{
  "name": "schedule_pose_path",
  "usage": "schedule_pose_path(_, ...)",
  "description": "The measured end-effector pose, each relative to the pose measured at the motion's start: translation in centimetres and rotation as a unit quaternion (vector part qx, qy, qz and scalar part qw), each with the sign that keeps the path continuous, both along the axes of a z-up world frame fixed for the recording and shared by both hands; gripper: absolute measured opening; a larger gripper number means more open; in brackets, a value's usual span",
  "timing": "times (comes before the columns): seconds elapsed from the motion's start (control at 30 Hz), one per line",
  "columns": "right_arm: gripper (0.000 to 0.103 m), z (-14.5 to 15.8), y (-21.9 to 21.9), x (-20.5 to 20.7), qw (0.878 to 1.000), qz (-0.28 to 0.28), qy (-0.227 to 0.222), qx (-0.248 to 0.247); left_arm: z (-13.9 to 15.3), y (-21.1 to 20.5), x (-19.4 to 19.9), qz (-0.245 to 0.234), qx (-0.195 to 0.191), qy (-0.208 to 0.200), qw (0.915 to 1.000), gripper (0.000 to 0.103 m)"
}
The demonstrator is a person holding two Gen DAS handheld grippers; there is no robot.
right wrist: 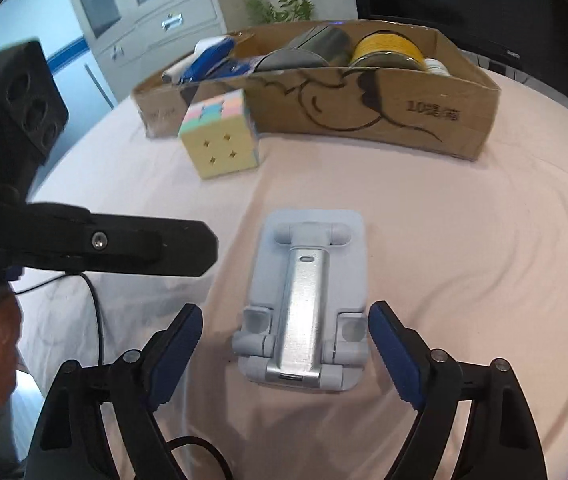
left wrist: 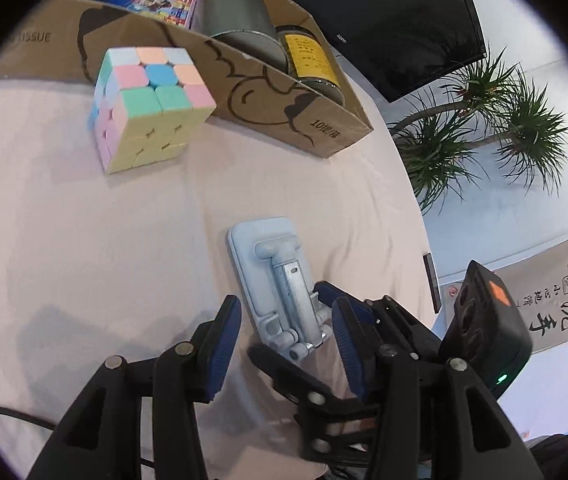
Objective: Organize rigid objects
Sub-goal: 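Lower the grey phone stand into the box beside the stapler, release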
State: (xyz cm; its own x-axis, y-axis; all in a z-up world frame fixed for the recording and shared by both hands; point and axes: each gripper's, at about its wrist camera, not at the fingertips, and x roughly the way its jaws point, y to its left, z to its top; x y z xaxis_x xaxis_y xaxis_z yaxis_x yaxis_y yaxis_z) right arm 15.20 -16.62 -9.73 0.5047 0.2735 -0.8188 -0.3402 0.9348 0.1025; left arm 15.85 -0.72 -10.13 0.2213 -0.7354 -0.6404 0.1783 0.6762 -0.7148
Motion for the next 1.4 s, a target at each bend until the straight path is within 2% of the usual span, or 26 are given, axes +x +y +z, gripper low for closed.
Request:
schedule_pose_path(0.03, 0.079, -0.3, 0.3, 0.0, 1.0, -0.003, 0.0, -0.015, -0.1, 0.0, 0.0, -0.001, 0.0, 0.002, 1.0, 0.046)
schedule_pose_path(0.07, 0.068, -0.7, 0.4, 0.1, 1.0, -0.013, 0.002, -0.026, -0.2, 0.0, 0.0, -0.001, 0.0, 0.003, 1.0, 0.046)
schedule_pose_path(0.23, 0.066, -0.8, 0.7, -0.5, 1.0, -0.016, 0.006, -0.012, -1.1, -0.5, 0.0, -0.007, -0.003, 0.017, 0.9998, 0.046)
schedule_pose_path(0.4, 0.065, -0.6, -0.9, 0.0, 0.991, -0.04, 0.064, 0.113, -1.8, -0.6, -0.3, -0.013, -0.016, 0.03, 0.9993, 0.044)
schedule_pose_path(0.47, 0.065, -0.5, -0.9, 0.1, 0.986, -0.039, 0.079, 0.143, -1.5, -0.5, -0.3, -0.01, -0.015, 0.024, 0.9995, 0.042)
schedule_pose_path(0.5, 0.065, -0.4, -0.7, 0.1, 0.985, -0.039, 0.08, 0.148, -1.4, -0.4, -0.5, -0.01, -0.007, 0.018, 0.9998, 0.038)
schedule_pose_path(0.6, 0.065, 0.6, 0.4, 0.1, 0.985, -0.029, 0.069, 0.153, -0.5, 0.8, -0.5, 0.003, -0.023, 0.006, 0.9997, 0.031)
schedule_pose_path(0.67, 0.065, 1.8, 1.3, 0.2, 0.986, -0.022, 0.053, 0.154, 0.9, 1.7, -0.4, 0.014, -0.025, -0.013, 0.9995, 0.03)
schedule_pose_path(0.8, 0.065, 5.1, 2.9, 1.4, 0.987, -0.001, 0.014, 0.16, 5.0, 4.1, 0.9, 0.032, -0.025, -0.064, 0.9971, 0.027)
schedule_pose_path(0.97, 0.065, 9.5, 5.8, 5.7, 0.984, 0.02, -0.029, 0.173, 9.2, 6.7, 5.3, 0.033, -0.001, -0.103, 0.9942, 0.027)
schedule_pose_path(1.07, 0.065, 11.1, 7.5, 9.5, 0.983, 0.021, -0.034, 0.177, 10.4, 8.8, 9.5, 0.038, -0.005, -0.096, 0.9946, 0.027)
schedule_pose_path(1.2, 0.065, 11.9, 9.5, 15.2, 0.984, 0.017, -0.021, 0.175, 9.8, 10.3, 14.2, 0.039, -0.012, -0.077, 0.9962, 0.027)
schedule_pose_path(1.4, 0.065, 10.2, 10.2, 20.9, 0.986, -0.021, 0.021, 0.163, 6.5, 10.3, 18.4, 0.029, -0.038, -0.033, 0.9983, 0.027)
